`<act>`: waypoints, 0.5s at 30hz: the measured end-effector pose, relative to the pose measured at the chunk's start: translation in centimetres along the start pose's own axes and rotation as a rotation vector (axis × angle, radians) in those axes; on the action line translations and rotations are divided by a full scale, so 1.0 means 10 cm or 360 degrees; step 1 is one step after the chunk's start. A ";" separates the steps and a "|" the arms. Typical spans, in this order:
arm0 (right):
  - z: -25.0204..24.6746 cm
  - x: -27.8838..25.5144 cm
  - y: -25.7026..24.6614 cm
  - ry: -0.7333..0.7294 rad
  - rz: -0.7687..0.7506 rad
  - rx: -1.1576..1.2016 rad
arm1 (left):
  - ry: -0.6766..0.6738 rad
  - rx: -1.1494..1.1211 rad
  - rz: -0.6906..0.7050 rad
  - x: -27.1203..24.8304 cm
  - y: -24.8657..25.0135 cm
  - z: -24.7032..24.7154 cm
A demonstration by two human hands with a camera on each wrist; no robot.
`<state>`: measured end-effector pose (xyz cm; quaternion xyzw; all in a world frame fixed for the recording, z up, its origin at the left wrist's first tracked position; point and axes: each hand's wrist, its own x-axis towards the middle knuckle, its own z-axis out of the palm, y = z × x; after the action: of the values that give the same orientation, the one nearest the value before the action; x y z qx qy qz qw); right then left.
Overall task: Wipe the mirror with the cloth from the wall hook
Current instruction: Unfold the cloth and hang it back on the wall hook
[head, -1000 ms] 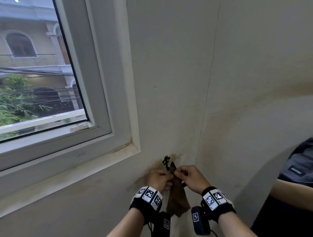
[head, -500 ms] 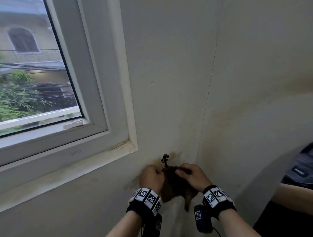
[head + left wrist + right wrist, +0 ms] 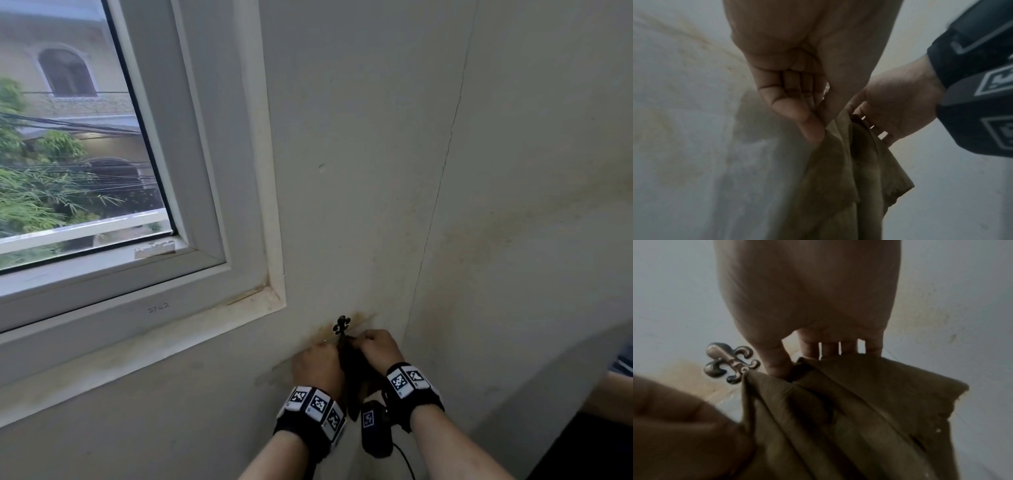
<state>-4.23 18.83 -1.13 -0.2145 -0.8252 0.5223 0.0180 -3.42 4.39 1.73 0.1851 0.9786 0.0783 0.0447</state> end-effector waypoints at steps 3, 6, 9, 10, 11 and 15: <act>0.05 0.00 0.06 0.0258 -0.0137 -0.0321 | 0.0043 0.0010 0.0016 0.00 0.04 0.08; 0.12 -0.09 0.10 0.0359 -0.0395 -0.0535 | 0.0135 -0.0039 -0.0021 0.00 0.04 0.10; 0.19 -0.15 0.18 0.0140 -0.0523 -0.0484 | 0.0164 -0.0183 -0.0022 0.05 0.04 0.12; 0.19 -0.16 0.19 0.0095 -0.0518 -0.0470 | 0.0154 -0.0195 -0.0043 0.06 0.05 0.11; 0.20 -0.15 0.21 0.0065 -0.0523 -0.0445 | 0.0155 -0.0213 -0.0041 0.09 0.05 0.14; 0.18 -0.12 0.21 -0.0075 -0.0405 -0.0426 | 0.0116 -0.0404 -0.0024 0.10 0.04 0.19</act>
<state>-2.90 17.58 -3.55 -0.0966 -0.9079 0.4063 0.0358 -3.98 5.37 -0.12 0.1675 0.9632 0.2077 0.0327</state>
